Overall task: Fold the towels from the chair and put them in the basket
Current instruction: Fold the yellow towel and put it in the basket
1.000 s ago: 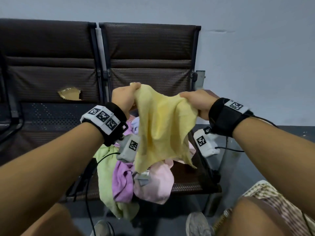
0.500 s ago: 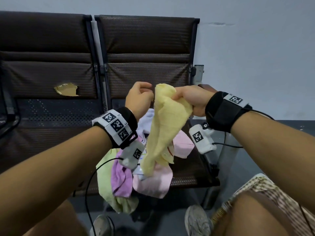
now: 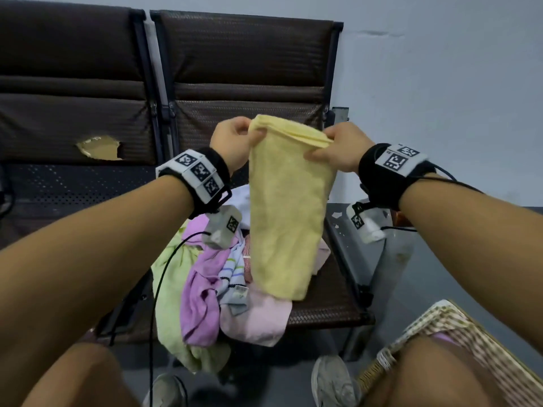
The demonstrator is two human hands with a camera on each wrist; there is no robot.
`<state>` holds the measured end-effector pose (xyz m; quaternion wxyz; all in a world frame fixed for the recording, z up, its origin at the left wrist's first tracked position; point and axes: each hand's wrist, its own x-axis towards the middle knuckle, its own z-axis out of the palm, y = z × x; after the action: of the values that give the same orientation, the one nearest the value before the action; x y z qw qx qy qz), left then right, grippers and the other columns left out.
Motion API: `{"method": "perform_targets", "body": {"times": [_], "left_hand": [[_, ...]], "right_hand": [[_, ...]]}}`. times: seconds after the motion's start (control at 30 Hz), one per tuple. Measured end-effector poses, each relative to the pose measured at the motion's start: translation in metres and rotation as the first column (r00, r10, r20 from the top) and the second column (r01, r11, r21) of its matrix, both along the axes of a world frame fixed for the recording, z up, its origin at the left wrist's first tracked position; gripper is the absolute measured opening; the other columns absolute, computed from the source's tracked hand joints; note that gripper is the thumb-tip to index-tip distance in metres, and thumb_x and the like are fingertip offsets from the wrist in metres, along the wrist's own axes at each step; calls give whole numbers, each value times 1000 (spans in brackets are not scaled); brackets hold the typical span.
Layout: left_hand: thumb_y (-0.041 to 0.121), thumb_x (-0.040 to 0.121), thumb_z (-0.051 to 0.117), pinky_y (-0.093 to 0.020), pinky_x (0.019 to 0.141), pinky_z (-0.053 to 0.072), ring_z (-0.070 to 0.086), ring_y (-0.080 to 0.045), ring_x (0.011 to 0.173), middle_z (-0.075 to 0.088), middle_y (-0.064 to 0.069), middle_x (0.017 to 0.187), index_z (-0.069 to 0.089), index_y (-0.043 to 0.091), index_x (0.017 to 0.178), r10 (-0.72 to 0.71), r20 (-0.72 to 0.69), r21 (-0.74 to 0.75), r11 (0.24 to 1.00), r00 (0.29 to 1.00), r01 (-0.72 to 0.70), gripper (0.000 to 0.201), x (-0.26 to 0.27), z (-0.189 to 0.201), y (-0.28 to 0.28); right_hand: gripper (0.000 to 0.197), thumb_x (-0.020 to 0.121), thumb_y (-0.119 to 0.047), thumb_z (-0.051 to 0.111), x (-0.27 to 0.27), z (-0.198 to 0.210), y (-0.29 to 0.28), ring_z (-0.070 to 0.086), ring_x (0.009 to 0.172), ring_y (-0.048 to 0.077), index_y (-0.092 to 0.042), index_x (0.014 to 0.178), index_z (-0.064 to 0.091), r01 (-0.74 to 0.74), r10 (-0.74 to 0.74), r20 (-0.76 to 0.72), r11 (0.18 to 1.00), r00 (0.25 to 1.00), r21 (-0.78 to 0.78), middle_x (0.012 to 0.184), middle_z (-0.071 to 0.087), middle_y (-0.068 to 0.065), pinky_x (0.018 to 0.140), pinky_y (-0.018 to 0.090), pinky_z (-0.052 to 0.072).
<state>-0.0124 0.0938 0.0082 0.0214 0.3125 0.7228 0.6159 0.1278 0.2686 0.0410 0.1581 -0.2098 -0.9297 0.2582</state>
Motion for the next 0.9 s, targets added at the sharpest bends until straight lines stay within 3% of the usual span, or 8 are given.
{"method": "perform_targets", "body": {"times": [0.1, 0.23, 0.37, 0.43, 0.53, 0.67, 0.77, 0.9], "left_hand": [[3, 88, 62, -14, 55, 45, 60, 6, 58, 65, 5, 73, 65, 18, 80, 7, -1, 159, 987, 1000, -6, 17, -3, 11, 6], [-4, 82, 64, -18, 58, 49, 62, 1, 61, 67, 4, 71, 68, 17, 81, 4, 63, 213, 977, 998, -17, 21, -3, 4, -6], [-12, 78, 68, -33, 71, 51, 59, -18, 72, 60, -5, 71, 61, 14, 72, -64, 255, -48, 996, 965, 79, 28, 5, -50, -29], [-16, 79, 64, -32, 73, 51, 56, -20, 75, 55, -7, 73, 56, 12, 72, -123, 360, -186, 962, 925, 200, 30, 17, -84, -40], [-15, 88, 52, -25, 63, 54, 59, -16, 66, 56, -4, 69, 54, 11, 78, -197, 539, -307, 859, 819, 409, 28, 36, -124, -56], [-7, 92, 53, -21, 45, 49, 59, -13, 48, 63, -1, 60, 57, 10, 94, -192, 694, -448, 640, 694, 625, 17, 52, -149, -72], [2, 90, 61, -21, 48, 50, 55, -18, 52, 59, -8, 69, 58, 7, 95, -140, 717, -503, 575, 683, 645, 7, 49, -154, -72], [9, 92, 61, -22, 49, 51, 60, -15, 57, 64, -3, 73, 61, 9, 89, -89, 643, -489, 716, 760, 497, 2, 25, -162, -54]], "right_hand": [[20, 80, -33, 76, -9, 0, 0, 53, 63, 12, -14, 82, 70, -21, 7, -232, 998, 973, -59, 67, 55, -4, 58, 27, 41], [14, 84, -33, 70, -9, -12, -5, 51, 62, 1, -29, 77, 58, -93, 81, -245, 995, 966, -38, 69, 55, -13, 57, 21, 37], [9, 90, -25, 61, 2, -56, -5, 63, 81, 15, -20, 93, 68, -182, 183, 35, 983, 983, -11, 88, 69, 0, 70, 29, 49], [19, 93, -28, 61, 12, -85, -8, 63, 71, 10, -13, 92, 73, -237, 237, 270, 971, 933, -34, 81, 70, 4, 63, 23, 48], [28, 93, -34, 64, 26, -128, -18, 56, 66, 11, -9, 84, 71, -301, 335, 531, 941, 778, -152, 73, 62, -1, 67, 28, 48], [19, 93, -27, 67, 41, -174, -25, 61, 65, 15, -15, 78, 69, -187, 484, 586, 849, 649, -494, 68, 66, -5, 66, 30, 50], [16, 92, -27, 70, 40, -189, -20, 67, 62, 10, -11, 88, 70, -44, 494, 557, 773, 667, -633, 68, 70, -6, 56, 25, 54], [24, 85, -21, 75, 19, -196, -3, 68, 71, 15, -6, 102, 69, 34, 327, 444, 773, 834, -633, 84, 72, 4, 60, 26, 54]]}}
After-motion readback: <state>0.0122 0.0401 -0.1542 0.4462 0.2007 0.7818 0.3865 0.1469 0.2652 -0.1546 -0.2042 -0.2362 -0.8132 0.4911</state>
